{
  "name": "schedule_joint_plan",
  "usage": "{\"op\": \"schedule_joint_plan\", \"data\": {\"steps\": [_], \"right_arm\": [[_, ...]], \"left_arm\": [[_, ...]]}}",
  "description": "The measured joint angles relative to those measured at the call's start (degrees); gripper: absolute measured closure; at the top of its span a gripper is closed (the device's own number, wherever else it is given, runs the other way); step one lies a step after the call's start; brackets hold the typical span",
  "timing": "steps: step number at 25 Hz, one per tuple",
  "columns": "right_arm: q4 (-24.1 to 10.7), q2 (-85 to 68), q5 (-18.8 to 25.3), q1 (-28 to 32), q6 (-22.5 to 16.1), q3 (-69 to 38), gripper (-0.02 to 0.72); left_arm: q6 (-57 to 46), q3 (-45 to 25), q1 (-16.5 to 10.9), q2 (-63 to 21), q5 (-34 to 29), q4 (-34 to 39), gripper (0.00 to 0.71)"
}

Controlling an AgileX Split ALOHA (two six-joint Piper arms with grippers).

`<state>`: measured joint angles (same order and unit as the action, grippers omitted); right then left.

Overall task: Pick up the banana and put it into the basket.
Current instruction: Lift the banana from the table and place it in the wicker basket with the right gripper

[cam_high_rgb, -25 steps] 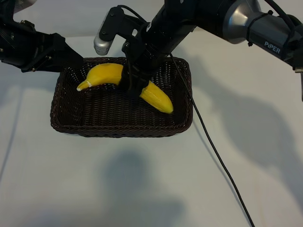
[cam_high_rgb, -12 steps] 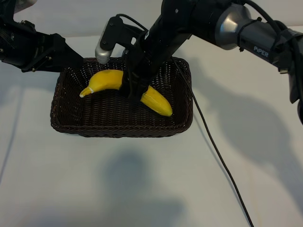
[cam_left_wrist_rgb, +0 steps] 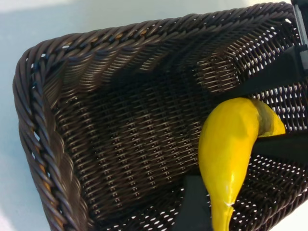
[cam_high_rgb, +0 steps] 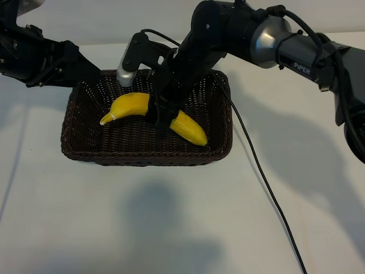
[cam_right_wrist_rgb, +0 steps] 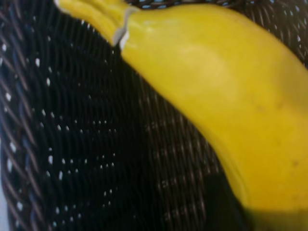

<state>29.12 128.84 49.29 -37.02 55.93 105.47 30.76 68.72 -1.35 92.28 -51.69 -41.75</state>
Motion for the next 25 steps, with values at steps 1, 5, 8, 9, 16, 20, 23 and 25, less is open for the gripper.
{"op": "schedule_joint_plan", "data": {"steps": [1,5,8,9,16,20,23,25], "right_arm": [[0.06,0.23,-0.14,0.00,0.00,0.00,0.282],[0.10,1.37,-0.21,0.00,-0.19,0.00,0.282],[0.19,1.50,-0.77,0.00,-0.84,0.00,0.282],[0.25,1.50,-1.05,0.00,-1.16,0.00,0.282],[0.25,1.50,-1.39,0.00,-2.03,0.00,0.269],[0.43,1.50,-1.45,0.00,-2.82,0.00,0.174],[0.43,1.50,-1.45,0.00,-3.30,0.00,0.140],[0.43,1.50,-1.45,0.00,-3.55,0.00,0.139]], "left_arm": [[0.00,0.00,0.00,0.00,0.00,0.00,0.110],[0.01,0.00,0.00,0.00,0.00,0.00,0.110],[0.01,0.00,0.00,0.00,0.00,0.00,0.110],[0.01,0.00,0.00,0.00,0.00,0.00,0.110],[0.01,0.00,0.00,0.00,0.00,0.00,0.110],[0.01,0.00,0.00,0.00,0.00,0.00,0.110],[0.01,0.00,0.00,0.00,0.00,0.00,0.110],[0.01,0.00,0.00,0.00,0.00,0.00,0.110]]}}
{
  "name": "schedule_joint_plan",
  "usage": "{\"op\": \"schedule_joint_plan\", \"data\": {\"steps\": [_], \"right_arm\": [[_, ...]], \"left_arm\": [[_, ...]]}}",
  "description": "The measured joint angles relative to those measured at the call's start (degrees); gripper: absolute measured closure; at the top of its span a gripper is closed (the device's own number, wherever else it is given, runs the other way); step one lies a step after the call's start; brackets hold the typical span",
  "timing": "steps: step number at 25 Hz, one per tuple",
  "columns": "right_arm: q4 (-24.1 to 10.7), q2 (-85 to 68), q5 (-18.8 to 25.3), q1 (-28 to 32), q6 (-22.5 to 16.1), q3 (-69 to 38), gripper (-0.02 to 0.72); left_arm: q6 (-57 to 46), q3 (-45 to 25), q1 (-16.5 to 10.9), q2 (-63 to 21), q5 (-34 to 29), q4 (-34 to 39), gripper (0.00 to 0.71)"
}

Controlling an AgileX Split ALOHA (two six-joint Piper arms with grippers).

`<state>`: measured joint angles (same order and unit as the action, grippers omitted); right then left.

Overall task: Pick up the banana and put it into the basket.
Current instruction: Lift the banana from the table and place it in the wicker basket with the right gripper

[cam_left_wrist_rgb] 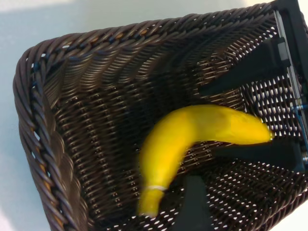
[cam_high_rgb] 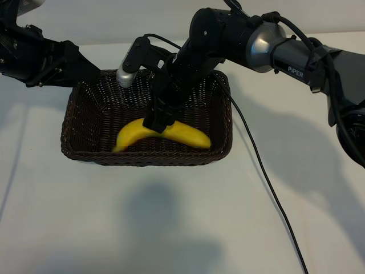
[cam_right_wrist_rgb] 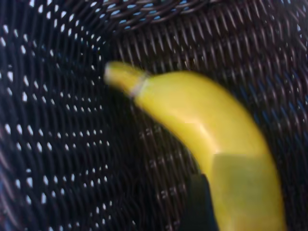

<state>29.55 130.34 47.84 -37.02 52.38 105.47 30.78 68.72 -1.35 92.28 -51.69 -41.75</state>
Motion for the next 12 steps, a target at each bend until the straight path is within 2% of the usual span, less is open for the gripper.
{"op": "schedule_joint_plan", "data": {"steps": [9,12], "right_arm": [[-0.87,-0.12,-0.36,0.00,-2.23,0.00,0.139],[-2.87,-0.84,-0.61,0.00,-3.63,0.00,0.139]], "left_arm": [[0.00,0.00,0.00,0.00,0.00,0.00,0.110],[0.30,0.00,0.00,0.00,0.00,0.00,0.110]]}}
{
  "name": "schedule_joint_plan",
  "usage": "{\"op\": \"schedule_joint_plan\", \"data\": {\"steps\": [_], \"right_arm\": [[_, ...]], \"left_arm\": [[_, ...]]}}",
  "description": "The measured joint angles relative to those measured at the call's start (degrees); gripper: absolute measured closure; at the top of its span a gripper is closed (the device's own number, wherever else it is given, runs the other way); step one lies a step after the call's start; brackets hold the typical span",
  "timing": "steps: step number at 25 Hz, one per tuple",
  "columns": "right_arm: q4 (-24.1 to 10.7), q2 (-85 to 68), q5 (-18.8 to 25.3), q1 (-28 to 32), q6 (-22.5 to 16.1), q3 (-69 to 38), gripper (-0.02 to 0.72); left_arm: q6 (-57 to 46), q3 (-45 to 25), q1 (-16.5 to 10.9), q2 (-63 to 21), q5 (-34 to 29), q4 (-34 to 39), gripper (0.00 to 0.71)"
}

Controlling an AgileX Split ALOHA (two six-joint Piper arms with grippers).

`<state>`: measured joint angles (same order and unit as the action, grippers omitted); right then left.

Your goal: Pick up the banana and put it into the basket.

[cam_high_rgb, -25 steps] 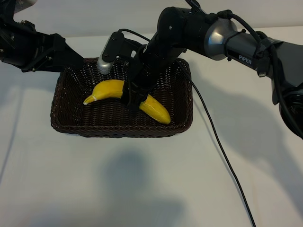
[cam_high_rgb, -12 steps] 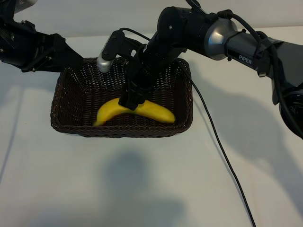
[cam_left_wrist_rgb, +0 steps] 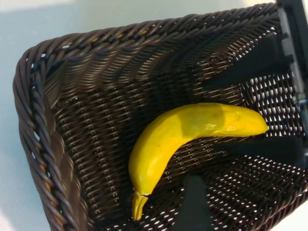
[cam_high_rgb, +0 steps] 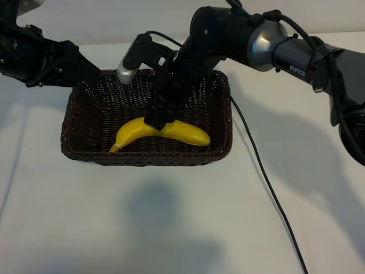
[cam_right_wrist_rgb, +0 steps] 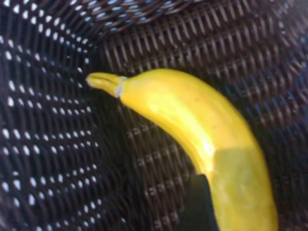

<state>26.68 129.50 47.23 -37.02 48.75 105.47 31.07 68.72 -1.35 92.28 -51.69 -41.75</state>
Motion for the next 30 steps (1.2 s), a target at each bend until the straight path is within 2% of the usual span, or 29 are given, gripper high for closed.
{"op": "schedule_joint_plan", "data": {"steps": [3,6,13,16,22,25,30], "right_arm": [[-3.65,-0.68,0.22,0.00,-2.68,1.10,0.140],[-5.70,-0.75,1.42,0.06,-5.85,3.31,0.140],[-6.82,-1.13,8.04,2.06,-12.14,9.30,0.140],[-7.10,-1.71,10.34,3.40,-13.55,10.24,0.140],[-8.18,-3.69,11.71,3.95,-14.15,10.37,0.140],[-9.66,-5.05,12.73,3.95,-15.69,10.37,0.140],[-14.43,-5.94,15.57,3.95,-19.13,10.37,0.140]], "left_arm": [[0.01,0.00,0.00,0.00,0.00,0.00,0.110],[0.01,0.00,0.00,0.00,0.00,0.00,0.110],[0.01,0.00,0.00,0.00,-0.05,0.00,0.110],[0.01,0.00,0.00,0.00,-0.05,0.00,0.110],[0.01,0.00,0.00,0.00,-0.05,0.00,0.110],[0.01,0.00,0.00,0.00,-0.05,0.00,0.110],[0.01,0.00,0.00,0.00,-0.05,0.00,0.110]]}}
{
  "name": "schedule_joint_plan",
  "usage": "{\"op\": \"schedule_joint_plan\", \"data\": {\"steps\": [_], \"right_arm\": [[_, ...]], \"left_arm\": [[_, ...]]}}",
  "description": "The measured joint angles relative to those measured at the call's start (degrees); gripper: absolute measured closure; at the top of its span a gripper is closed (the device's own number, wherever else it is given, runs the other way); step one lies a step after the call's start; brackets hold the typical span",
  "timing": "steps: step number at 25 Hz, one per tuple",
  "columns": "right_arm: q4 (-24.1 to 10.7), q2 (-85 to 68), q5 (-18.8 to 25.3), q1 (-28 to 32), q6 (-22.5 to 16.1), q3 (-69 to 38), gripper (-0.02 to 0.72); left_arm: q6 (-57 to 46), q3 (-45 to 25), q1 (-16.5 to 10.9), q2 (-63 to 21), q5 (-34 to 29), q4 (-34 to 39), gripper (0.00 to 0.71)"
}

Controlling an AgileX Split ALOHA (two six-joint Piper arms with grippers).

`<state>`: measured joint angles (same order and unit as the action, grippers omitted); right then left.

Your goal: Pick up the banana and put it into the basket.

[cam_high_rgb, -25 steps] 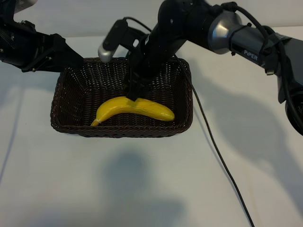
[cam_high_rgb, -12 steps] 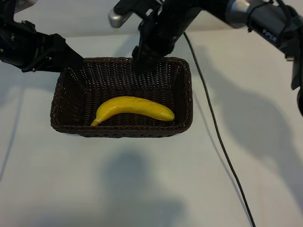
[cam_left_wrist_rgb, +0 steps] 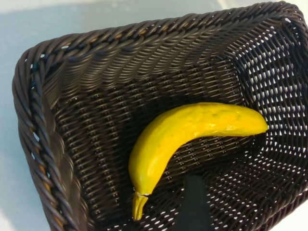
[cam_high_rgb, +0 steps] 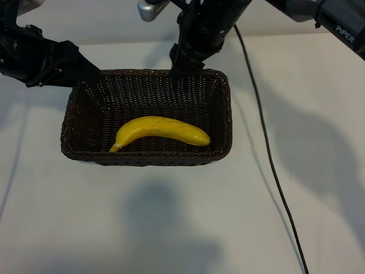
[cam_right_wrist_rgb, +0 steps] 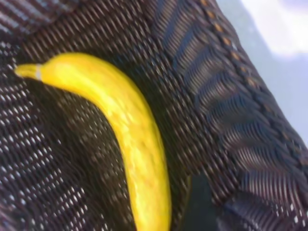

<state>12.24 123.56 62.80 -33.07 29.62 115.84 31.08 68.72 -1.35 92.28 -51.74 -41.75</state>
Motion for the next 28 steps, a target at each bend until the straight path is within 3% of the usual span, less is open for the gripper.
{"op": "schedule_joint_plan", "data": {"steps": [3,11,19,28], "right_arm": [[-2.05,0.00,1.81,0.00,-1.51,0.00,0.140],[-3.29,-1.81,2.70,0.19,-4.23,0.00,0.140],[-4.67,-6.06,6.31,3.75,-9.78,0.00,0.140],[-5.44,-8.30,7.25,3.95,-11.37,0.00,0.140]], "left_arm": [[-0.04,0.00,0.00,0.00,0.00,0.00,0.110],[0.01,0.00,0.00,0.00,0.00,0.00,0.110],[0.01,0.00,0.00,0.00,0.00,0.00,0.110],[0.01,0.00,0.00,0.00,0.00,0.00,0.110]]}}
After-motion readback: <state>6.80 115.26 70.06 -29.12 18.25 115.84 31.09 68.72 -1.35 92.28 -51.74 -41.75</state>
